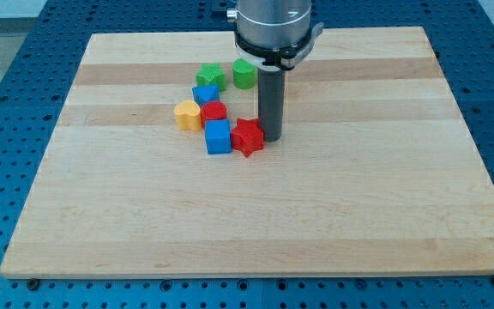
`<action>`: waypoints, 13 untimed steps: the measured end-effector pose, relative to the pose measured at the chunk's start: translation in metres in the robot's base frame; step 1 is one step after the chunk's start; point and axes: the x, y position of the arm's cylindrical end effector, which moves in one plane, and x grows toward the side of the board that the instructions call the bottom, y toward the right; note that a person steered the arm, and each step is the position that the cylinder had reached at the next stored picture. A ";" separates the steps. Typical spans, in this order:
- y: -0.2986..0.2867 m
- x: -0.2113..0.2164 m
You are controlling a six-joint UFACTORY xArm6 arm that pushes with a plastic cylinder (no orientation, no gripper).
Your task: Nudge the yellow heart up
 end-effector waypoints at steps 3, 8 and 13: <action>0.002 0.006; -0.079 0.096; -0.122 0.004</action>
